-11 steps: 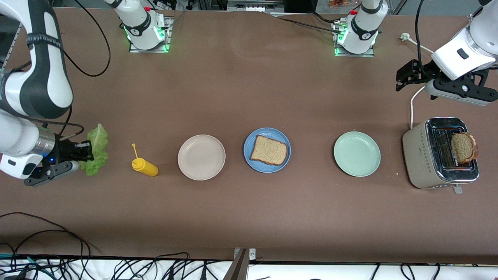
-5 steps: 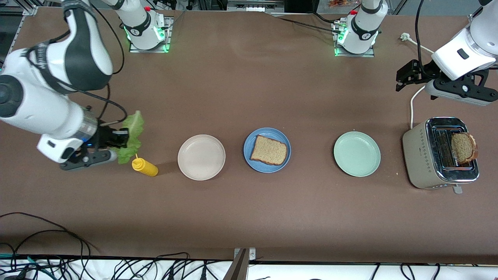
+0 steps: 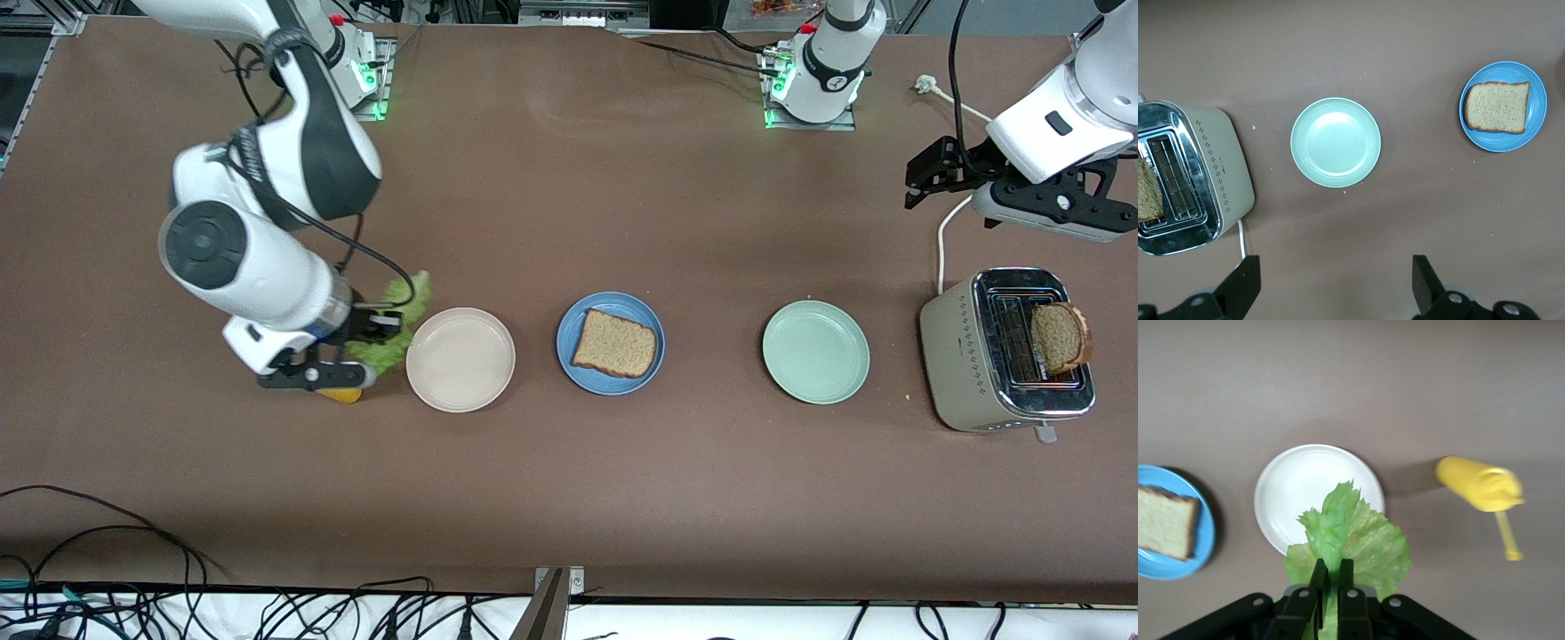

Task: Make sandwich in blue plate with both arms
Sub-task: 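Lift the lettuce with the right gripper and carry it over the bread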

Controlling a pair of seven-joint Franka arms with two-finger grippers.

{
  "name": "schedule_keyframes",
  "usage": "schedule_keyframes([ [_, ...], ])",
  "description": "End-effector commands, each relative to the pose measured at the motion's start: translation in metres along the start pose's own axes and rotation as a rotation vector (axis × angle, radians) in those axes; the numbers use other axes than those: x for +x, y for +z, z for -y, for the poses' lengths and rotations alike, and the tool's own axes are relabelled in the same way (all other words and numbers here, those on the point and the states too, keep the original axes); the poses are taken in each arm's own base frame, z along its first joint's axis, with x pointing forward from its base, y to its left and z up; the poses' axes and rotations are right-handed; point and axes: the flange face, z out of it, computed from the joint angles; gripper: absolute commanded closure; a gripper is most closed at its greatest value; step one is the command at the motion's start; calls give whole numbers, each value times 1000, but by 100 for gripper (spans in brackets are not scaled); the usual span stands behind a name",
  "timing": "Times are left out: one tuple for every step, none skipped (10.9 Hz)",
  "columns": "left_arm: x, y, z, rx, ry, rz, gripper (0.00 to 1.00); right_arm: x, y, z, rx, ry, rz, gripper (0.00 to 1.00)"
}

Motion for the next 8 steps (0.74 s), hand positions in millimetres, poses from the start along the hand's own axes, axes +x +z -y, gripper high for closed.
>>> schedule_keyframes([
  [2, -6, 2, 6, 0, 0, 0, 10, 29, 71, 39, 167, -12, 100],
  [2, -6, 2, 6, -2, 0, 0, 5, 40, 92, 24, 197, -30, 100],
  [2, -6, 2, 6, -2, 0, 0, 0, 54, 104, -7, 233, -33, 100],
  [2, -6, 2, 6, -2, 0, 0, -6, 62, 117, -26, 255, -37, 100],
  [2, -6, 2, 6, 0, 0, 0, -13, 68, 131, -38, 313, -45, 100],
  [2, -6, 2, 6, -2, 0, 0, -19, 83, 144, -60, 382, -43, 100],
  [2, -6, 2, 6, -2, 0, 0, -28, 92, 166, -74, 434, -62, 100],
  [2, -6, 2, 6, 0, 0, 0, -36, 102, 187, -71, 510, -70, 100],
])
